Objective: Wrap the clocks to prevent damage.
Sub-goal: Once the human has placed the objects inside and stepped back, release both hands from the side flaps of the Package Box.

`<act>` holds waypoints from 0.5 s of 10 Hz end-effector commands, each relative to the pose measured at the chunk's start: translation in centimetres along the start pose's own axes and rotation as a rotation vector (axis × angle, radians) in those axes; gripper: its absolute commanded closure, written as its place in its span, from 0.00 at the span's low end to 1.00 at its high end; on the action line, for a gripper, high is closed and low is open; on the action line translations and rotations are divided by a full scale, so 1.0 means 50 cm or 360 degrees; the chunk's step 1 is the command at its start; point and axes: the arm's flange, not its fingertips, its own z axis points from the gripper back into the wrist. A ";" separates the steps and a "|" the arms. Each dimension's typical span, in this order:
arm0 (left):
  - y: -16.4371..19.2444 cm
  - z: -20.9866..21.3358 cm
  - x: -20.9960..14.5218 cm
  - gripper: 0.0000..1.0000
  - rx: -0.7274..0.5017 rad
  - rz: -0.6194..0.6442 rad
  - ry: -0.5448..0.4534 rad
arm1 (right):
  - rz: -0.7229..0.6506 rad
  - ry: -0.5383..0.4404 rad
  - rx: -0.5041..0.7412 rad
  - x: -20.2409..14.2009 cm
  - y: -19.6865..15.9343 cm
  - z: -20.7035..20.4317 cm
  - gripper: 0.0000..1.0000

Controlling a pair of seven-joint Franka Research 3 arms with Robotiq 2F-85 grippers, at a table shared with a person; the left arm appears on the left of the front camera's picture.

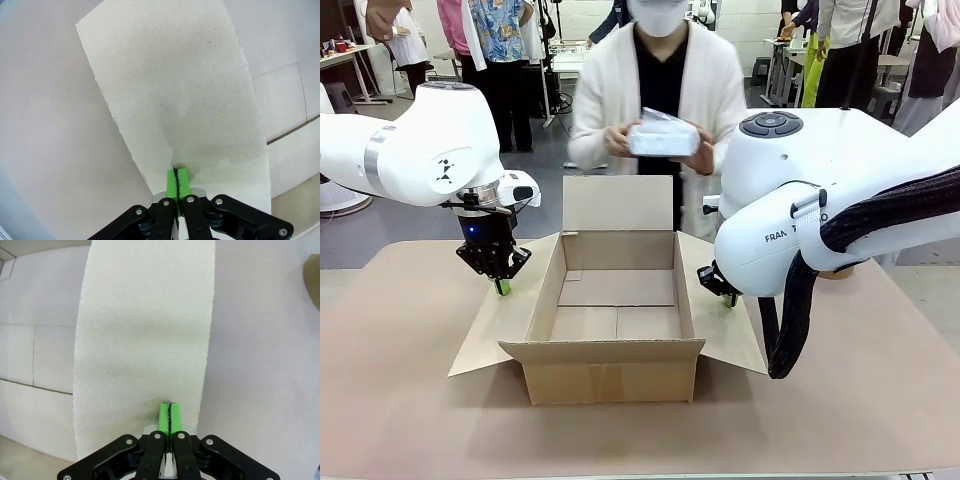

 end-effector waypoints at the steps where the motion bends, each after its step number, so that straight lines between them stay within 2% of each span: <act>1: -0.002 -0.001 -0.001 1.00 0.0003 -0.0004 -0.0001 | -0.0001 0.0010 -0.0001 -0.004 0.001 -0.006 0.99; 5: -0.002 -0.001 -0.001 1.00 0.0003 -0.0004 -0.0001 | -0.0001 0.0010 -0.0001 -0.004 0.001 -0.006 0.99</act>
